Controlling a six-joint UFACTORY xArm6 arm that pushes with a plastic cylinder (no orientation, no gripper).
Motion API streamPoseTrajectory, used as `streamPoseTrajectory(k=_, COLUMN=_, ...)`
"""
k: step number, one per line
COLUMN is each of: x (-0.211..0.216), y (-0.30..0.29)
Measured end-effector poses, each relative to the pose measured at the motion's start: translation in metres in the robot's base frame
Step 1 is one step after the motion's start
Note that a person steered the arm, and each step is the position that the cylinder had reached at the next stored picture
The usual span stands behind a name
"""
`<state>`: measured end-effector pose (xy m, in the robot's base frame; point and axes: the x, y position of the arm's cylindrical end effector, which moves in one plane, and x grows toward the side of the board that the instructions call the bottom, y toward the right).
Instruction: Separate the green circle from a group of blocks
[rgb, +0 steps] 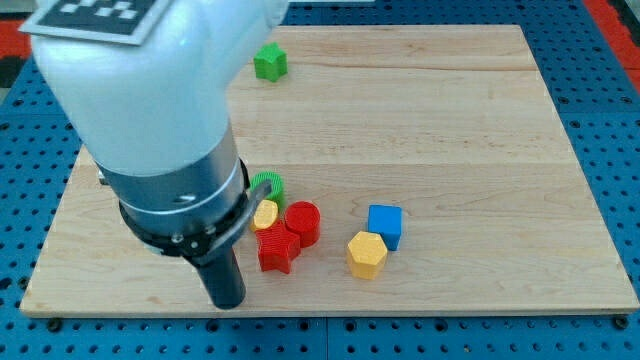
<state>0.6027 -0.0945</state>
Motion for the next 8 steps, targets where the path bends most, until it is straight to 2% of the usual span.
streamPoseTrajectory(k=2, x=-0.025, y=0.083)
streamPoseTrajectory(k=3, x=-0.033, y=0.077)
streamPoseTrajectory(k=5, x=-0.111, y=0.033)
streamPoseTrajectory(k=6, x=-0.11, y=0.042)
streamPoseTrajectory(k=8, x=-0.212, y=-0.014)
